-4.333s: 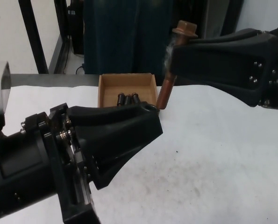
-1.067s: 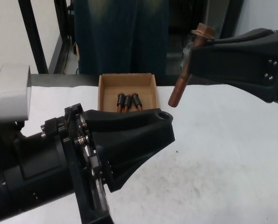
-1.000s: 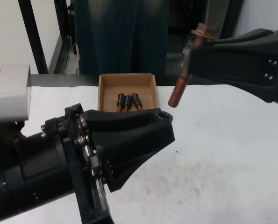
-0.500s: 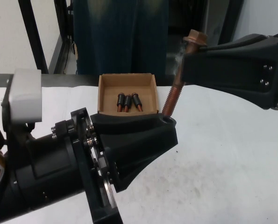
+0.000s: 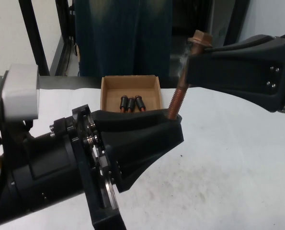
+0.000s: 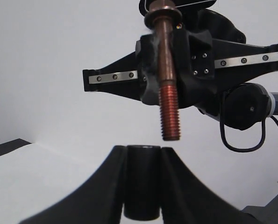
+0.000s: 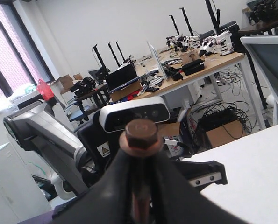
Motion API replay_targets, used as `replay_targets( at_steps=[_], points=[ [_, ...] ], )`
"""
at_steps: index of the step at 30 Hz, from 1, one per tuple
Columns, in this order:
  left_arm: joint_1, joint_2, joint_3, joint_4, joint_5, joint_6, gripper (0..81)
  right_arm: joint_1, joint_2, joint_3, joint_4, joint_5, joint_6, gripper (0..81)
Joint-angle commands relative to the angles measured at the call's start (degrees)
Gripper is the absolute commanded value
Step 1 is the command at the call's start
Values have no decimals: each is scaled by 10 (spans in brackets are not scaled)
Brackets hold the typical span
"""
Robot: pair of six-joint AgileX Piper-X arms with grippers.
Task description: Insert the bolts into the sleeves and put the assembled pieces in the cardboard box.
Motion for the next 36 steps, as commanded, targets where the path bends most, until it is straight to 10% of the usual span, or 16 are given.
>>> replay_targets(
  at_steps=[1, 36],
  points=[
    [0, -12, -8, -25, 18, 3, 9, 1, -1, -3, -7, 0, 4, 0],
    [0, -21, -10, -24, 18, -9, 9, 0, 1, -3, -7, -2, -3, 0]
  ],
)
